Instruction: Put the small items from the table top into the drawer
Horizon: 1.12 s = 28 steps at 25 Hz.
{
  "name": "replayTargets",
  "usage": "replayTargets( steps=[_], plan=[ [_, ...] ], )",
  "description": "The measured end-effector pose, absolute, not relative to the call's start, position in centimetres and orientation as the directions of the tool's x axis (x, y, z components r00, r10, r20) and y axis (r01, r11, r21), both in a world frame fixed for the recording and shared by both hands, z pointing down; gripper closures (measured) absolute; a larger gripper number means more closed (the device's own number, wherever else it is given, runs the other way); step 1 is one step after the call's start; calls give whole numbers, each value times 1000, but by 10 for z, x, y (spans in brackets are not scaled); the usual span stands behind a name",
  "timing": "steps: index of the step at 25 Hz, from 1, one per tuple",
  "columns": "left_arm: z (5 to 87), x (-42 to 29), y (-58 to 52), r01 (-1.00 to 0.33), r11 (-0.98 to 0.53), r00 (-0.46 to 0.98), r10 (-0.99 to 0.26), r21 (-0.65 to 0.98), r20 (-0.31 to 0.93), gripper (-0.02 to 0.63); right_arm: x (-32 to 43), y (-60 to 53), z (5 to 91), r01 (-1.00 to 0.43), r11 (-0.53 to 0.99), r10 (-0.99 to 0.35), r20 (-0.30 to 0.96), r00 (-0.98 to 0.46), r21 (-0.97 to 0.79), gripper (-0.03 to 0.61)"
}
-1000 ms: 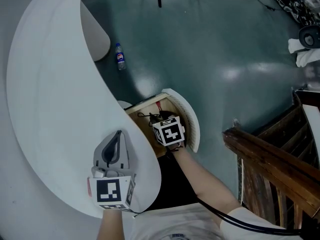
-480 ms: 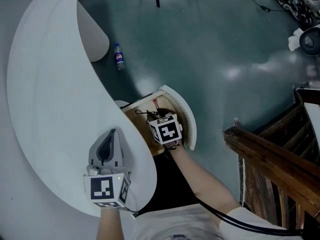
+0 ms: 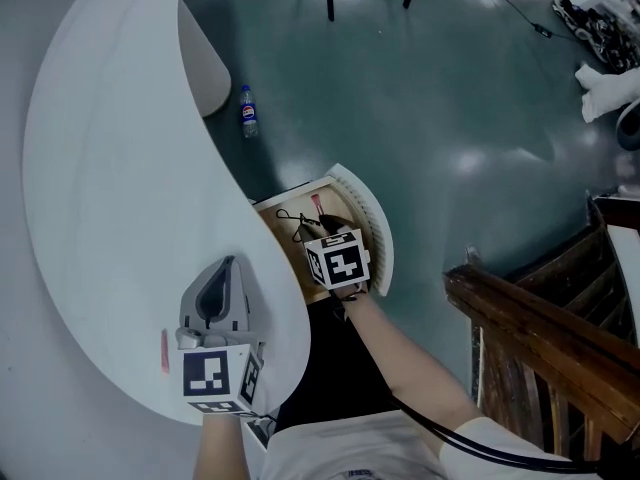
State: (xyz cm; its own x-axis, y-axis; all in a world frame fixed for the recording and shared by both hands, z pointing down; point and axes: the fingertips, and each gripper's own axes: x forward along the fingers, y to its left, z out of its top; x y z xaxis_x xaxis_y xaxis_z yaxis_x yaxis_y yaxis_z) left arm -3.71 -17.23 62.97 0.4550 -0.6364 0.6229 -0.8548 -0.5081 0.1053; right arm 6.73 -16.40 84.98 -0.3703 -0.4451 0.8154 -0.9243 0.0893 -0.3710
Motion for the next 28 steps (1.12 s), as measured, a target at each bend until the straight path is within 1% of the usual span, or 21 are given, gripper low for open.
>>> replayTargets(
  steps=[5, 11, 16, 21, 28],
  plan=[
    [621, -48, -160, -866, -492, 436, -656, 89, 616, 594, 66, -166, 842, -921, 104, -450, 808, -380, -375, 408],
    [606, -59, -140, -882, -467, 411, -688, 69, 598, 594, 63, -161, 810, -909, 112, -508, 763, -400, -402, 408],
    [582, -62, -112, -894, -445, 390, -717, 51, 578, 594, 60, -150, 762, -899, 161, -553, 717, -424, -407, 408],
    [552, -67, -71, -918, -382, 374, -743, 108, 555, 594, 70, -115, 704, -898, 219, -582, 687, -434, -382, 408],
    [500, -68, -34, -930, -363, 343, -796, 61, 499, 594, 85, -77, 610, -891, 306, -646, 614, -454, -336, 410]
  ],
)
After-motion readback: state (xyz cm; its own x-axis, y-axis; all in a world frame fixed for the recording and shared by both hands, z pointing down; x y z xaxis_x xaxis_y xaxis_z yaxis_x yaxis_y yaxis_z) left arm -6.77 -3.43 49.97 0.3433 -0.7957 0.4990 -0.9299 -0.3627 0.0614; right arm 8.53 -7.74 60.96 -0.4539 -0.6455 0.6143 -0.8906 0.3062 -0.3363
